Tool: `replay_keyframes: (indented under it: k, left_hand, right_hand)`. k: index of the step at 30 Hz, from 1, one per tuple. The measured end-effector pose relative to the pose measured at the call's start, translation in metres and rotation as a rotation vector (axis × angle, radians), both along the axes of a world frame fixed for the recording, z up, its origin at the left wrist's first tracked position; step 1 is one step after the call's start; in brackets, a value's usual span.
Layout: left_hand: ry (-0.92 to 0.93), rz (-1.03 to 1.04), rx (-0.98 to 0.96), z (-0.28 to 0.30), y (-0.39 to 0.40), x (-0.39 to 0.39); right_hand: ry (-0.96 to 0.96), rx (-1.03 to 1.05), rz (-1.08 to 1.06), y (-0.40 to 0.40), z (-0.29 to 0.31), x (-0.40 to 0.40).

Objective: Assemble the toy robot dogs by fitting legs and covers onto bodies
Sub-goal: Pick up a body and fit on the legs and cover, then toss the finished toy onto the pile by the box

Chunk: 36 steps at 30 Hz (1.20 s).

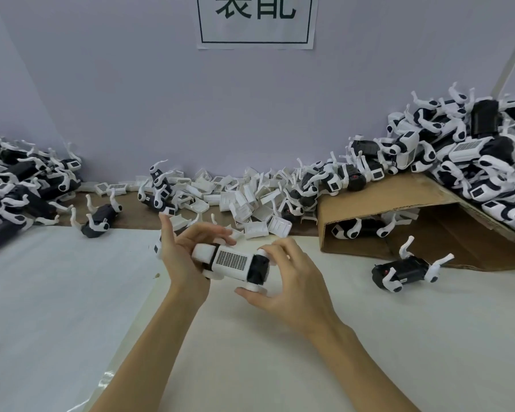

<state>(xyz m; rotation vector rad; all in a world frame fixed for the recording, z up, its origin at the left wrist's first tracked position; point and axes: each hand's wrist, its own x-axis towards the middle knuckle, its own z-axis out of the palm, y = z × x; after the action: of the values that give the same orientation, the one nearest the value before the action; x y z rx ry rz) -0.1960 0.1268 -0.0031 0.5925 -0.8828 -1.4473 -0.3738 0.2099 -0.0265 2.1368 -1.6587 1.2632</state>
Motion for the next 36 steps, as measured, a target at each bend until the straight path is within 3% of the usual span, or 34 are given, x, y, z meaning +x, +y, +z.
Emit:
replay_keyframes:
  k: [3,5,9,11,13,16,19,21,24,26,30,33,36]
  left_hand:
    - [-0.075,-0.013,0.006,0.0,-0.002,-0.004]
    - [-0.271,0.035,-0.043,-0.001,-0.001,-0.01]
    - [-0.689,0.196,-0.216,-0.013,0.0,-0.022]
    - [-0.665,0.175,-0.192,-0.013,0.001,-0.024]
    - [-0.522,0.164,-0.129,-0.01,-0.001,-0.021]
    - [-0.426,0.279,-0.082,-0.007,-0.008,-0.012]
    - [-0.454,0.373,-0.07,-0.007,-0.01,-0.007]
    - [-0.605,0.492,-0.134,-0.011,-0.011,-0.006]
    - [-1.042,0.792,-0.302,-0.018,-0.018,0.0]
    - [-1.299,0.888,-0.346,-0.026,-0.023,0.006]
    - [-1.663,0.701,-0.155,-0.038,-0.024,0.019]
    - [-1.731,0.574,-0.06,-0.039,-0.025,0.027]
    - [-1.57,0.632,-0.178,-0.037,-0.027,0.029]
  right_hand:
    - [-0.325,0.107,-0.001,-0.002,0.0,-0.001]
    - [-0.557,0.219,-0.008,-0.004,-0.001,-0.004]
    - [-0.768,0.649,0.085,-0.007,0.005,-0.015]
    - [-0.879,0.849,0.125,-0.003,0.012,-0.02]
    - [-1.07,0.937,0.17,-0.002,0.025,-0.029]
    - [-1.542,0.76,0.325,-0.013,0.071,-0.066]
    - [-1.923,0.221,0.669,-0.021,0.138,-0.125]
    - [-1.961,0.108,0.849,-0.019,0.173,-0.149]
    - [-1.729,0.287,0.78,-0.016,0.176,-0.152]
    - [-1.621,0.436,0.728,-0.014,0.151,-0.139]
    - [-1.644,0.702,0.58,-0.004,0.071,-0.091]
    - [-1.737,0.816,0.442,-0.003,0.024,-0.057]
    - [-1.698,0.889,0.374,-0.004,0.008,-0.041]
